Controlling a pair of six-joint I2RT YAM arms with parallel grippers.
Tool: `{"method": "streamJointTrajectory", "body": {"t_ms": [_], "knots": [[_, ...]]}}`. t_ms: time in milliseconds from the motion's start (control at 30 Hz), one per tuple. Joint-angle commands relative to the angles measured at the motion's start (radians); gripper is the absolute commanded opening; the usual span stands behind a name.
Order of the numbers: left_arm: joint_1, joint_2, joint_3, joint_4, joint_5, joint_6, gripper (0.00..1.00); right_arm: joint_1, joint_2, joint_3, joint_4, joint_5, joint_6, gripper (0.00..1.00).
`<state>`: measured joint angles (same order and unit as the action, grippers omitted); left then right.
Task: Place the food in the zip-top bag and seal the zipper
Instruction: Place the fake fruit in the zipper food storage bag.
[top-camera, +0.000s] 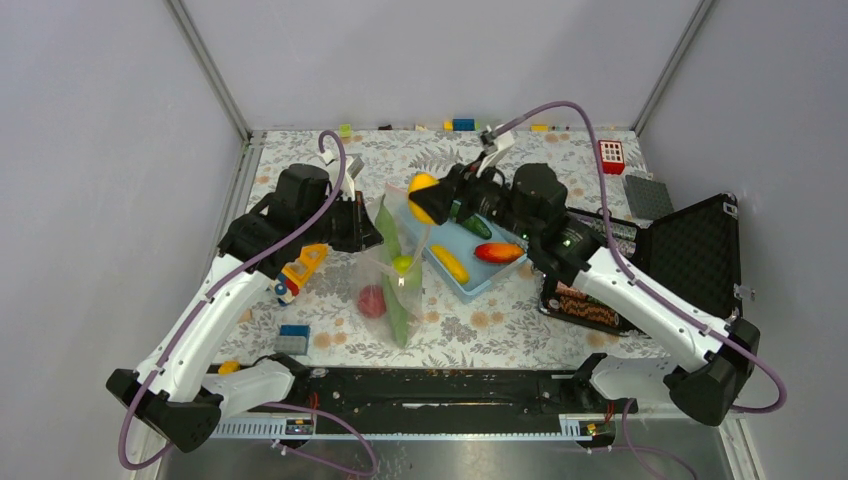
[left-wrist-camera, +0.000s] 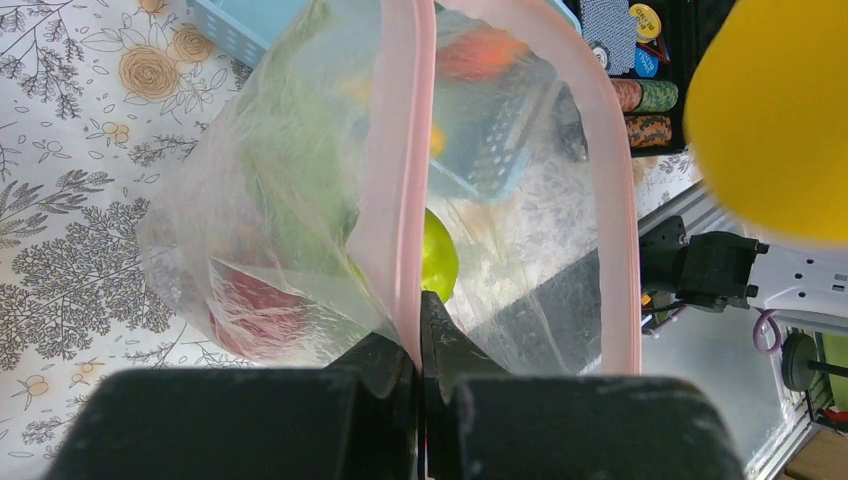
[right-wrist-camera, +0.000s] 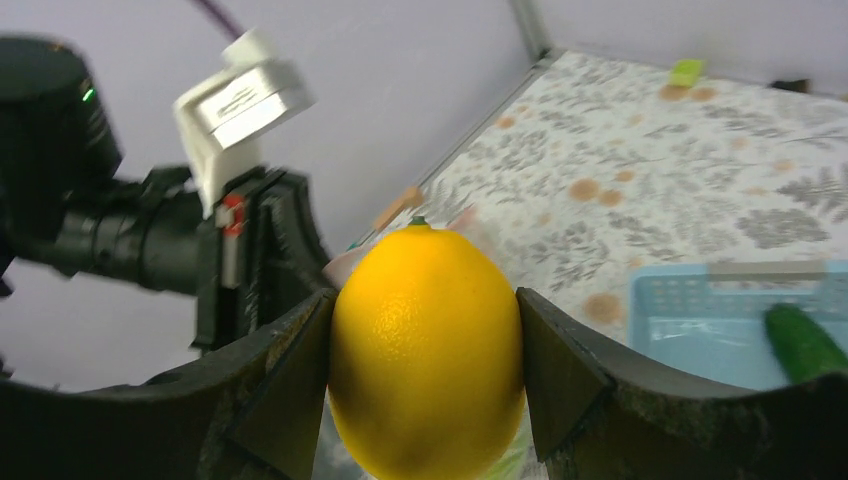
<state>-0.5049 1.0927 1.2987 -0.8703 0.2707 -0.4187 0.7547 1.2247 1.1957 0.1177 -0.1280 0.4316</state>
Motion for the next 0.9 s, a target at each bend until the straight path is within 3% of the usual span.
{"method": "streamJointTrajectory", "body": {"t_ms": [0, 233, 400, 467, 567, 867], "knots": [[0.005, -0.030, 0.003, 0.060, 0.031, 0.000, 0.00, 0.073, 0.028, 0.040, 0.018, -0.063, -0.061, 0.43], [0.005, -0.043, -0.005, 0.074, 0.055, 0.003, 0.00, 0.139, 0.144, 0.133, -0.050, -0.036, -0.081, 0.52], [0.005, -0.043, -0.006, 0.075, 0.057, 0.004, 0.00, 0.158, 0.159, 0.146, -0.091, 0.017, -0.102, 0.71], [0.005, -0.039, -0.006, 0.075, 0.057, 0.005, 0.00, 0.159, 0.151, 0.141, -0.093, 0.026, -0.102, 0.88], [0.005, -0.036, -0.005, 0.075, 0.058, 0.006, 0.00, 0.160, 0.139, 0.134, -0.099, 0.038, -0.106, 0.98], [0.005, -0.043, -0.003, 0.075, 0.054, 0.008, 0.00, 0.161, 0.102, 0.104, -0.094, 0.032, -0.124, 1.00]]}}
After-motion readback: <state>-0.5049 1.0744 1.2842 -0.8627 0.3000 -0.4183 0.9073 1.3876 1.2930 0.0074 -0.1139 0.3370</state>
